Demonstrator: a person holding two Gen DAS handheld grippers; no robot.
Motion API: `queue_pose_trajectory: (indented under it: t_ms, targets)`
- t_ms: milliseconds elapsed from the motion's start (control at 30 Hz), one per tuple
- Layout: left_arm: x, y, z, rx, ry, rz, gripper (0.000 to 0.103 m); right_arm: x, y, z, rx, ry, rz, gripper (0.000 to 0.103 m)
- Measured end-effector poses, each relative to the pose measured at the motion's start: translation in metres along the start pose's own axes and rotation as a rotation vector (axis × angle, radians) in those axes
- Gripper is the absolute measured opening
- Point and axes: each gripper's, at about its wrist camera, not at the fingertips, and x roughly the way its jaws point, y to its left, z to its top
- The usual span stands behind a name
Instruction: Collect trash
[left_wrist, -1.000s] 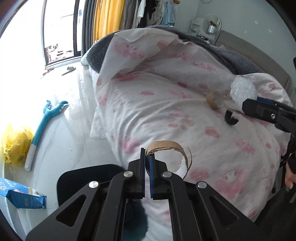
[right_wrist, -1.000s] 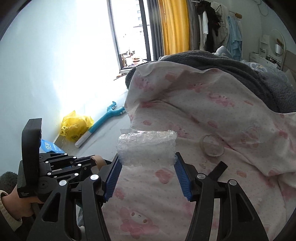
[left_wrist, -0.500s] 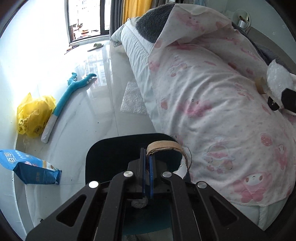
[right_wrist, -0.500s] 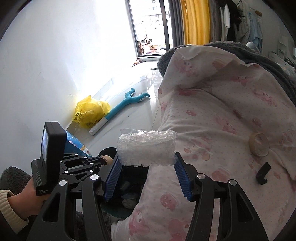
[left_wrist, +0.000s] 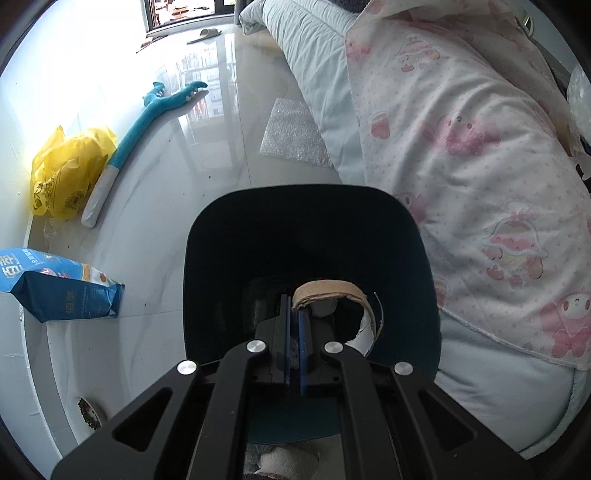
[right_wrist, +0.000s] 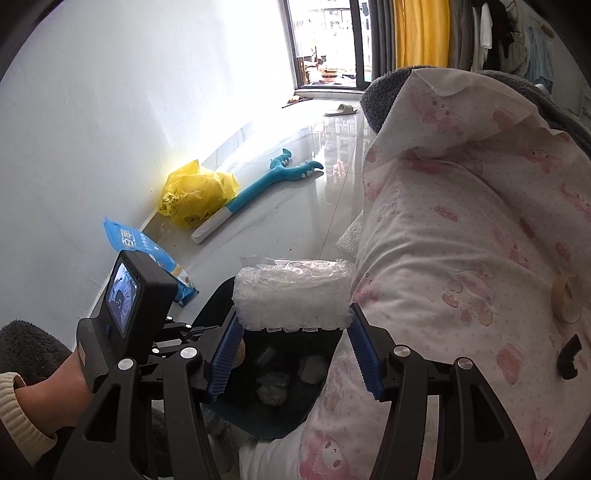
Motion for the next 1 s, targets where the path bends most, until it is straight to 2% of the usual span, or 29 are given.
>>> queue_pose_trajectory:
  t_ms: [100,133,167,200,233,333,433,533,667,1000]
  targets:
    - [0.007,0.003,-0.006,0.01,0.032,0.004,0.006,0.01,0.006,0.001,-0.011,0.023,0.002,0.058]
    - [0.008,0.005,-0.009,0.014,0.046,0.002,0.01,0.013,0.008,0.001,-0.014,0.03,0.003,0.058]
    - [0.009,0.007,-0.012,0.016,0.049,0.001,0.027,0.015,0.01,0.001,-0.015,0.034,0.004,0.058]
    - [0.008,0.009,-0.014,0.02,0.047,-0.001,0.037,0.018,0.013,0.002,-0.016,0.039,0.005,0.058]
    - [0.008,0.011,-0.016,0.023,0.044,0.0,0.052,0.021,0.015,0.002,-0.016,0.045,0.006,0.058]
    - [0.005,0.019,-0.021,0.018,0.036,0.004,0.056,0.031,0.019,0.003,-0.014,0.064,0.009,0.058]
    - [-0.002,0.026,-0.024,0.008,0.009,0.024,0.065,0.043,0.024,0.003,-0.011,0.083,0.012,0.058]
    - [-0.011,0.03,-0.027,0.013,-0.041,0.031,0.077,0.055,0.03,0.003,-0.008,0.106,0.013,0.058]
    - [-0.026,0.04,-0.032,0.012,-0.115,0.022,0.085,0.073,0.034,0.001,0.004,0.142,0.014,0.058]
    - [-0.061,0.061,-0.022,-0.064,-0.236,0.015,0.09,0.11,0.037,-0.009,0.038,0.231,0.022,0.058]
